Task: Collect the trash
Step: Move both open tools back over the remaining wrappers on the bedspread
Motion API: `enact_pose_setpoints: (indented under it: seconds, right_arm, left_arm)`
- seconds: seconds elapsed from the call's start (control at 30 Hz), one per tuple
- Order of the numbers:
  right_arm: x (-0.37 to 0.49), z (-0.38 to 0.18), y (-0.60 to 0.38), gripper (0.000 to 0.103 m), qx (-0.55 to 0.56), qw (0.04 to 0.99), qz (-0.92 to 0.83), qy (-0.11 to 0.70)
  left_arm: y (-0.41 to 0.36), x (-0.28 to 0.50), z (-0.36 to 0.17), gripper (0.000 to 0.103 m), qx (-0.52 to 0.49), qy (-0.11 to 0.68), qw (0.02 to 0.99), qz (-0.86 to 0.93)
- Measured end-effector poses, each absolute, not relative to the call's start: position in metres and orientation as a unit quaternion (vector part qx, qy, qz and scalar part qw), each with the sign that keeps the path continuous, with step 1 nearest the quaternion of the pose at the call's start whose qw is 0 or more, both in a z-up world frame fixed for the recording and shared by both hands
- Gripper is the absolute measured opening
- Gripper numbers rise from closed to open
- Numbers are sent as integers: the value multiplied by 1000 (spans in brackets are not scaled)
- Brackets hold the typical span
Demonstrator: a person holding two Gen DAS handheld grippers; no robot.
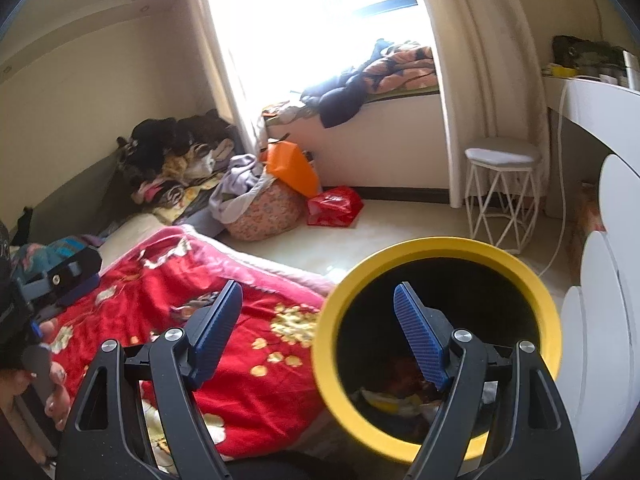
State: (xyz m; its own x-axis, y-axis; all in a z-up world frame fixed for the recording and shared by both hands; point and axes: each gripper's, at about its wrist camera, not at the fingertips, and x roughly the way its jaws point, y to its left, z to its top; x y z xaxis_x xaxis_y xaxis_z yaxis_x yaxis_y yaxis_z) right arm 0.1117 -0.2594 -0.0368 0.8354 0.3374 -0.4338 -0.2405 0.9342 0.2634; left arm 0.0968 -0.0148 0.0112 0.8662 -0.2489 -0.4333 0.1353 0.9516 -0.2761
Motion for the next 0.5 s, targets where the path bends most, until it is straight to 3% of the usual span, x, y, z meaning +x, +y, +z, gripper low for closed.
enact_pose_setpoints:
  seconds: [0.5]
  right_arm:
    - [119, -31, -196, 76, 67, 939, 215, 260]
  left_arm:
    - [53, 90, -2, 93, -143, 248, 958, -34]
